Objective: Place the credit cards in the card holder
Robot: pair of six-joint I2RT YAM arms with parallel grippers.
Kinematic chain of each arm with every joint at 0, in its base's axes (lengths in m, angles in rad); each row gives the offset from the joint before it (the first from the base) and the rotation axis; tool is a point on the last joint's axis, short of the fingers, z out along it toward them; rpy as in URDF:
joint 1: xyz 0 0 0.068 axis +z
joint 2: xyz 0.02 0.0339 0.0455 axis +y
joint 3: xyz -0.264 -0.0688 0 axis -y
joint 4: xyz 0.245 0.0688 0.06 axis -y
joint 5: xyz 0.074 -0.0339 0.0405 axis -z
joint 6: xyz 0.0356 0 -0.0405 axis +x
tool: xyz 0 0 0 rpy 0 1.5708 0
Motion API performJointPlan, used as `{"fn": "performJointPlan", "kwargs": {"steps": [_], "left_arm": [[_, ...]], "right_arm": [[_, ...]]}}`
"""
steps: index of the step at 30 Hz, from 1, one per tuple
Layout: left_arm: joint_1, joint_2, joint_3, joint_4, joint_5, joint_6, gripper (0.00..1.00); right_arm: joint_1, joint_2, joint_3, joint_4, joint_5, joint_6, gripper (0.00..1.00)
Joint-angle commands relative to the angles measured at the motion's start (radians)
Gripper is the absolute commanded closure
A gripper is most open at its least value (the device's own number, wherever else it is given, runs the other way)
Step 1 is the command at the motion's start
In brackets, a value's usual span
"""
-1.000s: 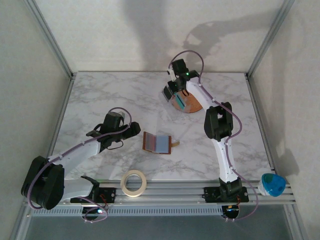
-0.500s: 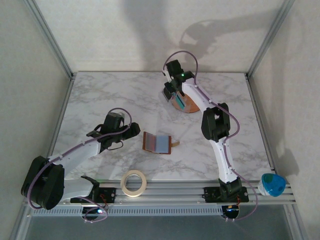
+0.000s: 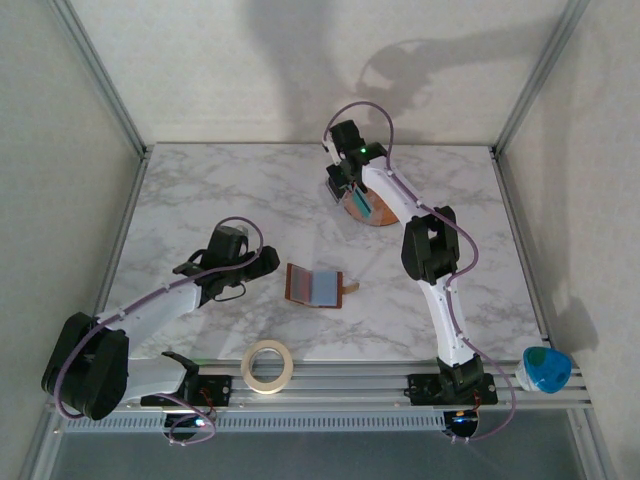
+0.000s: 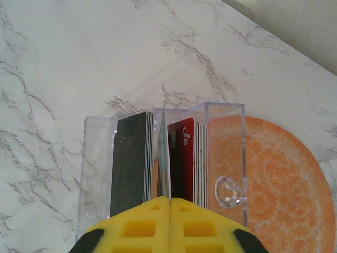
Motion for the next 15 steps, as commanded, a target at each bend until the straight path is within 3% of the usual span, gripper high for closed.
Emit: {"fn": "performJointPlan", "kwargs": {"steps": [1, 7, 15], "left_arm": [[-0.01, -0.022, -0.01, -0.011, -0.03, 0.008, 0.14], [-0.01, -0.053, -0.007, 0.018, 0.07, -0.007, 0.14], [-0.02, -0.109, 0.05, -0.001, 0.114, -0.011, 0.14]], "right_arm": [[-0.002, -0.019, 0.027, -0.033, -0.029, 0.033, 0.96], [-0.003, -0.068, 0.068, -0.067, -0.082, 0.097, 0.98], [0.0, -0.235, -0.076, -0.035, -0.091, 0.178, 1.0]]}}
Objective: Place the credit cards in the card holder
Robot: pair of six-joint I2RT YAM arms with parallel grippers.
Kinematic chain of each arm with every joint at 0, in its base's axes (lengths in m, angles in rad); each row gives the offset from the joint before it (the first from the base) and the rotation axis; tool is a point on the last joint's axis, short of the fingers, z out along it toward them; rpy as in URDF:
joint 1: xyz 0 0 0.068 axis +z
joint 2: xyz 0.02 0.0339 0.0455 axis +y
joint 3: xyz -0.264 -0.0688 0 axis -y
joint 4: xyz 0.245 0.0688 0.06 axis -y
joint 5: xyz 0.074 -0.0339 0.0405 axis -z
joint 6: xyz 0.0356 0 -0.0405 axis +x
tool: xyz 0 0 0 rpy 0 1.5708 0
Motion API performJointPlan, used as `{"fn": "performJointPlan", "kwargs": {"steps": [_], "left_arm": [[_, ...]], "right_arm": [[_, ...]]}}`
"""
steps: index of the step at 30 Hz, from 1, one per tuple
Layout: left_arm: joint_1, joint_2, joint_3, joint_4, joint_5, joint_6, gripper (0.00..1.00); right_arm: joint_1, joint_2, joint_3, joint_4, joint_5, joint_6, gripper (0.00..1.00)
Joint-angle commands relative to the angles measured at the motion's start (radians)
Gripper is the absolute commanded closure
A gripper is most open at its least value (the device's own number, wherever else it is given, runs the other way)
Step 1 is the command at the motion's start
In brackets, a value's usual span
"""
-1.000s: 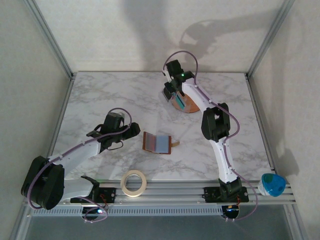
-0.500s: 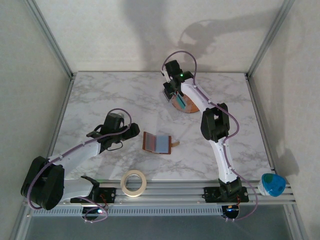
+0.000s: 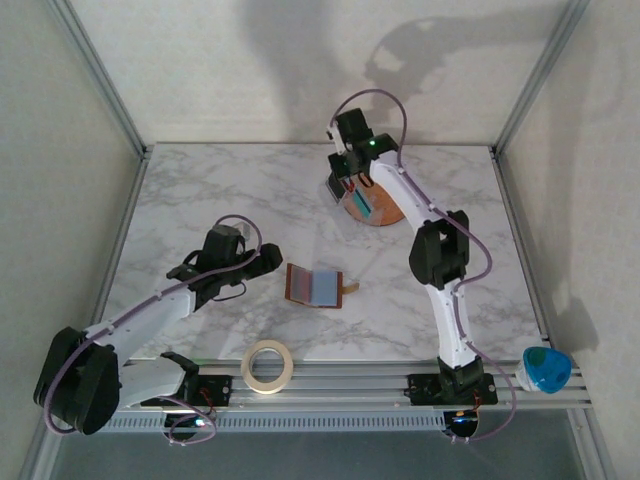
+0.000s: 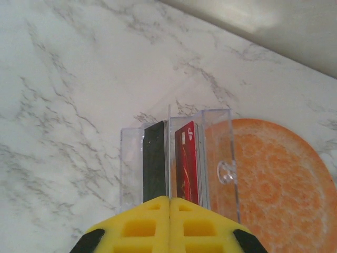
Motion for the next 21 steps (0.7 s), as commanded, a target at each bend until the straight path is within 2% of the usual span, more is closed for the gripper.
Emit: {"fn": "performJointPlan", "kwargs": {"steps": [1, 7, 10, 16, 21], "left_arm": [[-0.006, -0.025, 0.051, -0.006, 0.059, -0.006, 0.14], [-0.009, -0.049, 0.052, 0.059, 0.14, -0.018, 0.13], [-0.009, -0.042, 0.06, 0.053, 0.146, -0.018, 0.13], [-0.017, -0.021, 0.044, 0.026, 0.215, 0.016, 0.15], [-0.072, -0.005, 0.007, 0.024, 0.249, 0.017, 0.27]], "right_arm": [[0.002, -0.133, -0.098, 0.022, -0.018, 0.068, 1.0], [0.003, -0.331, -0.337, 0.044, -0.12, 0.202, 1.0], [0.003, -0.476, -0.523, 0.087, -0.274, 0.239, 1.0], [0.003, -0.76, -0.901, 0.194, -0.491, 0.331, 1.0], [0.018, -0.872, -1.165, 0.354, -0.733, 0.468, 1.0]]}}
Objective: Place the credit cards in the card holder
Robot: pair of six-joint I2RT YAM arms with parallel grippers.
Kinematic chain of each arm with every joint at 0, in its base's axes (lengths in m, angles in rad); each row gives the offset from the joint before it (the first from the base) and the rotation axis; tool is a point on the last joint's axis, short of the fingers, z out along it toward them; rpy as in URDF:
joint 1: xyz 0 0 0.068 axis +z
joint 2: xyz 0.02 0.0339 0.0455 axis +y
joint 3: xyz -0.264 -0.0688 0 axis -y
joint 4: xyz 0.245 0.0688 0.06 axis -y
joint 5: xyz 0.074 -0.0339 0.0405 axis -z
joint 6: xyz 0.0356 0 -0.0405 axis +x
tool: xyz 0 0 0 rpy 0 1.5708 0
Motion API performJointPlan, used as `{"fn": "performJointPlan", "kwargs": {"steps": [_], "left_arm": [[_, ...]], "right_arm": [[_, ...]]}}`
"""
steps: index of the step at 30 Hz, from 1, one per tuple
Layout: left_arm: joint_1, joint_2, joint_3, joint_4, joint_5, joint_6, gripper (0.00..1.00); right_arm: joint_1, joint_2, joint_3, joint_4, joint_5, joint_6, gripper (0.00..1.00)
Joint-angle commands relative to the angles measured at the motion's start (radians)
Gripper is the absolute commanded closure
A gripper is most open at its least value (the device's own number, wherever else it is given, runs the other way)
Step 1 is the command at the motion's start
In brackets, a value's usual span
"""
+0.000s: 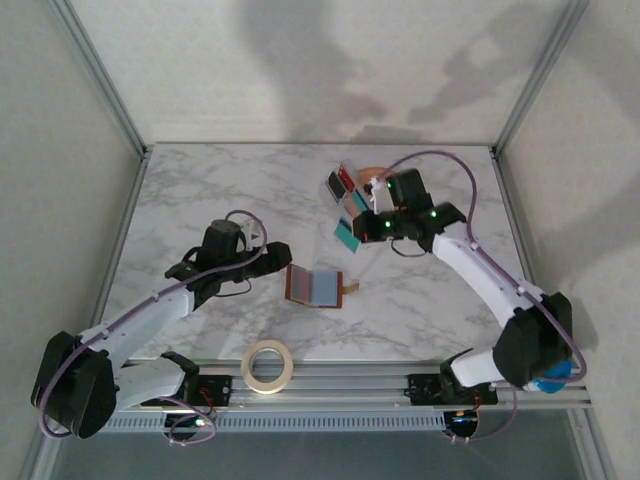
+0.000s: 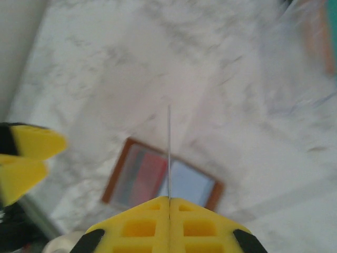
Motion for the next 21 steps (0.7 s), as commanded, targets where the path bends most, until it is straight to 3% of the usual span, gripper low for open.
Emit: {"fn": "performJointPlan", "kwargs": {"steps": [1, 3, 6, 10, 14, 21], "left_arm": [[-0.037, 0.013, -0.04, 0.007, 0.05, 0.012, 0.33], [-0.039, 0.048, -0.054, 0.009, 0.047, 0.02, 0.52], [-0.047, 0.097, -0.062, 0.01, 0.044, 0.035, 0.68], [-0.05, 0.163, -0.056, 0.018, 0.021, 0.057, 0.7], [-0.05, 0.265, -0.027, -0.014, -0.016, 0.077, 0.89], [-0.05, 0.341, -0.003, -0.03, -0.071, 0.097, 0.88]], "right_arm": [[0.023, -0.024, -0.126, 0.123, -0.207, 0.105, 1.0], [0.034, -0.026, -0.196, 0.15, -0.237, 0.112, 1.0], [0.037, 0.02, -0.291, 0.289, -0.34, 0.197, 1.0], [0.053, 0.124, -0.336, 0.404, -0.424, 0.256, 1.0], [0.054, 0.193, -0.322, 0.421, -0.411, 0.276, 1.0], [0.046, 0.244, -0.314, 0.392, -0.33, 0.246, 1.0]]}}
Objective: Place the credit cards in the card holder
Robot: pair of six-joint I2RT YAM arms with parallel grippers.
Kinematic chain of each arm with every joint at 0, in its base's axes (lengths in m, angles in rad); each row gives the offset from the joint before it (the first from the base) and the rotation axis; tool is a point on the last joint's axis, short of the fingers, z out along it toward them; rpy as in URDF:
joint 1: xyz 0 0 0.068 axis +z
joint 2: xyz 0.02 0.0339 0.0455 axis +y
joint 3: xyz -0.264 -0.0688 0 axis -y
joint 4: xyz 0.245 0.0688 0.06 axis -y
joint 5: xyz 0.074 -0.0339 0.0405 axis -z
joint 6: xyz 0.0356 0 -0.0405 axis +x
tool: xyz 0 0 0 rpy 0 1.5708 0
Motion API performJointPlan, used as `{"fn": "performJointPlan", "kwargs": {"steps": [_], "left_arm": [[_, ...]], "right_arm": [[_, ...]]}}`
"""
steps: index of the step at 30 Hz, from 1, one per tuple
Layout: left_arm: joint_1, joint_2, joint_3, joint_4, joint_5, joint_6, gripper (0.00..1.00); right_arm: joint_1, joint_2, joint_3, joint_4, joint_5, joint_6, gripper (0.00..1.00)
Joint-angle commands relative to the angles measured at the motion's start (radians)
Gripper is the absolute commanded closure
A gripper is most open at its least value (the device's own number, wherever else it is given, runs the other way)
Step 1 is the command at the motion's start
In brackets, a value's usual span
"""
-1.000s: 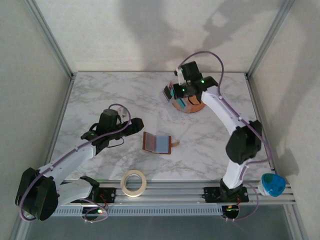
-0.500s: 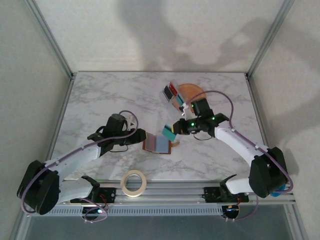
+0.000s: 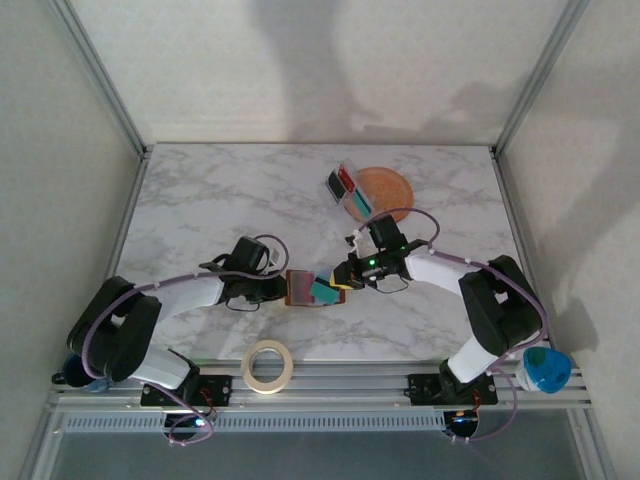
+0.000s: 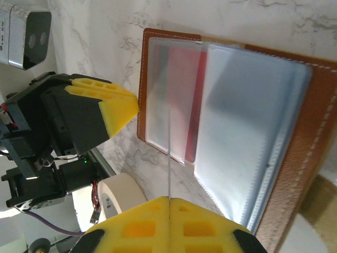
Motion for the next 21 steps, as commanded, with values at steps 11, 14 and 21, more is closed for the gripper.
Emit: {"fn": "performJointPlan", "kwargs": {"steps": [11, 14, 21], "left_arm": [[-0.006, 0.078, 0.045, -0.005, -0.048, 0.024, 0.87], [-0.006, 0.08, 0.053, -0.017, -0.046, 0.021, 0.87], [-0.007, 0.075, 0.037, -0.012, -0.045, 0.013, 0.85]], "right_arm": [[-0.02, 0.05, 0.003, 0.055, 0.088, 0.028, 1.0], [-0.013, 0.077, -0.006, 0.099, 0.08, 0.057, 1.0], [-0.009, 0.095, -0.008, 0.134, 0.099, 0.078, 1.0]]}}
